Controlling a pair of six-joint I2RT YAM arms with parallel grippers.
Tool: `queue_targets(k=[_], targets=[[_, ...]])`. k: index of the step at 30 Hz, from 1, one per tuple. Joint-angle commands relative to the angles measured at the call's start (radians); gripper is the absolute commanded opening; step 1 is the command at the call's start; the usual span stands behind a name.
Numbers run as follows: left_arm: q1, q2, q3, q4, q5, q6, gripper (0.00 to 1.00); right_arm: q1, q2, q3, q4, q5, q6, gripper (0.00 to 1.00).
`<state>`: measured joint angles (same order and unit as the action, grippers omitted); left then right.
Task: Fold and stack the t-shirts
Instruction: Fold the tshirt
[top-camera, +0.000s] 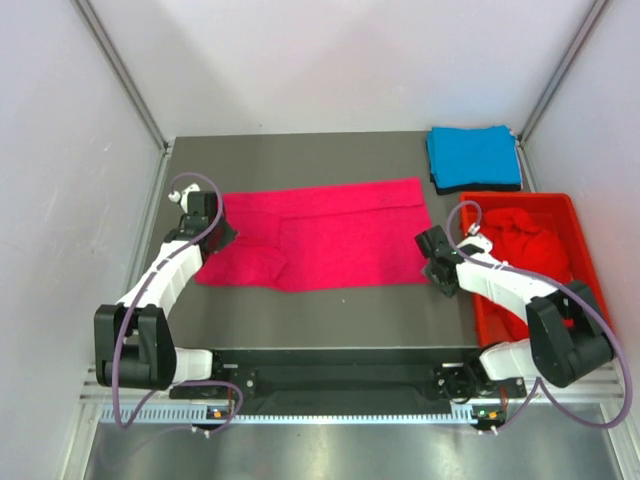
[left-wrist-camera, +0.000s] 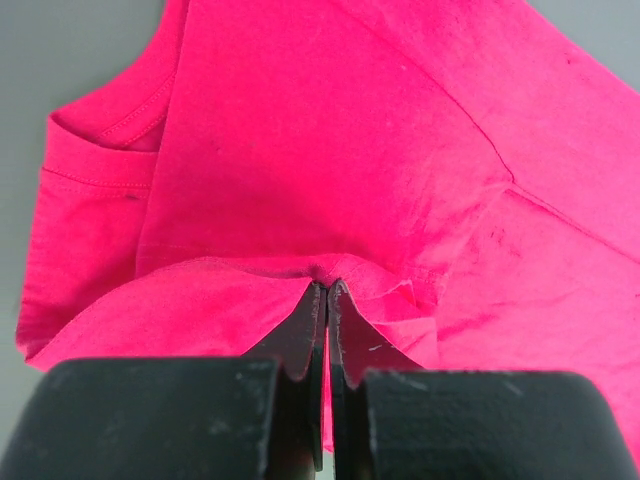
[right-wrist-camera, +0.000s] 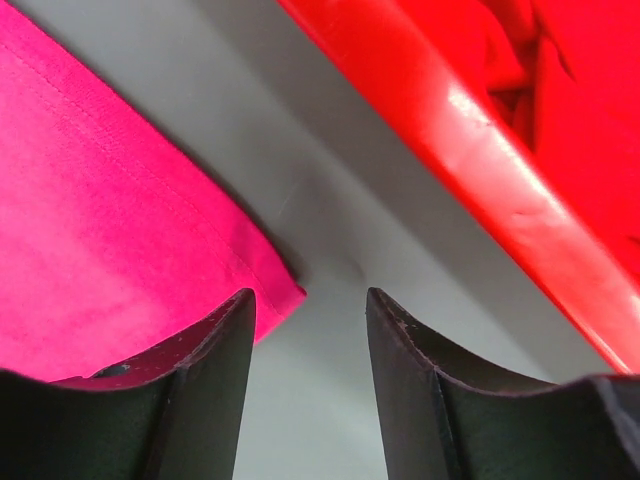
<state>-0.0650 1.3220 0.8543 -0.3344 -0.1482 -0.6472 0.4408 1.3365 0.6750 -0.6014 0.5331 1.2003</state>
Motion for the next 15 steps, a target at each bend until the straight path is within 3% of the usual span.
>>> queue_targets(k=[1,9,13,14,15], targets=[[0.005,-0.037,0.035,0.000,-0.024,0.017,0.00,-0.014,0.021,-0.012,0.060,0.016,0.028,0.49],[0.007,-0.038,0.035,0.002,-0.039,0.021,0.00,-0.014,0.070,-0.038,0.140,0.021,0.035,0.46],[0.010,-0.043,0.045,0.000,-0.059,0.029,0.00,-0.013,0.084,-0.032,0.140,0.041,0.024,0.24],[0.010,-0.047,0.049,-0.002,-0.065,0.030,0.00,-0.013,0.084,-0.032,0.143,0.039,0.016,0.08],[0.011,-0.049,0.051,-0.002,-0.070,0.032,0.00,-0.013,0.081,-0.032,0.146,0.038,0.010,0.01]])
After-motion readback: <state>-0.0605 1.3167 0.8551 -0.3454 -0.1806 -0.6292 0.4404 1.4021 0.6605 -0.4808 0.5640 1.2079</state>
